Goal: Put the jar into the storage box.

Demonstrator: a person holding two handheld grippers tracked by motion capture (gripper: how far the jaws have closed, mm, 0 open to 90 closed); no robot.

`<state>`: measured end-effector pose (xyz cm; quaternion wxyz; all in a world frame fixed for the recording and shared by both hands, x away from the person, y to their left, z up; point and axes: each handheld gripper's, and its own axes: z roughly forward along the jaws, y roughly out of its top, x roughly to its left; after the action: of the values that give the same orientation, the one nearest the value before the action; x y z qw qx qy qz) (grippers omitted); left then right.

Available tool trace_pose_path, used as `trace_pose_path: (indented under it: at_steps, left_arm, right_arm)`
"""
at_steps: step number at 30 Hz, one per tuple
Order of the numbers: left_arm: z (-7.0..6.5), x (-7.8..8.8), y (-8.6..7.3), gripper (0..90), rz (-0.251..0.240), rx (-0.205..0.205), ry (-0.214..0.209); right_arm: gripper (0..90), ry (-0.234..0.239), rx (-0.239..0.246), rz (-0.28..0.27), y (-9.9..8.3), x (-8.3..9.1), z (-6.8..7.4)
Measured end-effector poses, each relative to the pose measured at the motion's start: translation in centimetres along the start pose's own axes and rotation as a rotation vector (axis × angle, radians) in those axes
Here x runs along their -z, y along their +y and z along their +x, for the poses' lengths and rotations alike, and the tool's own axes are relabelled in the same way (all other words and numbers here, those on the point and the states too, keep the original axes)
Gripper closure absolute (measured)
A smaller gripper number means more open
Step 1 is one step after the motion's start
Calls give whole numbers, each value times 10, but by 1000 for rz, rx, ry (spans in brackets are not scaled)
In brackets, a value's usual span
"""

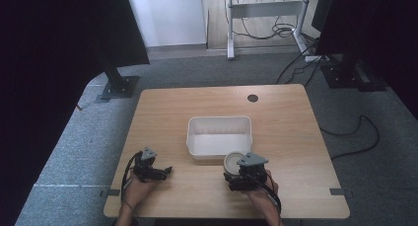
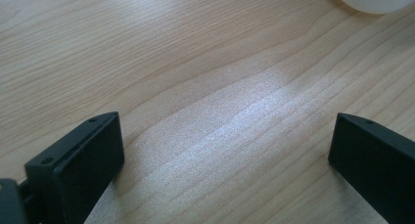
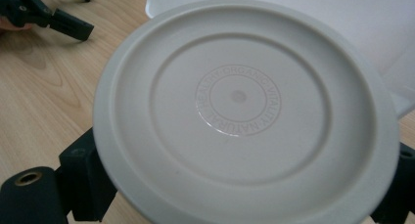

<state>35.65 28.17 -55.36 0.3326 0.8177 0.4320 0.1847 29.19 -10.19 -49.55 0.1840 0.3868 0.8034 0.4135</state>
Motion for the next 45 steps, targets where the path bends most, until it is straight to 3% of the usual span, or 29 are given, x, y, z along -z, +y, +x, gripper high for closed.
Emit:
trace_pose_path:
  at_steps: [15,45]
  left_arm:
    - [0,0,0,0,0,0,-2]
    - [1,0,0,0,1,-2,-6]
  right_arm:
    - [92,-24,15,-18,27,-14,-2]
    - [92,-46,21,-4,56,-51,-7]
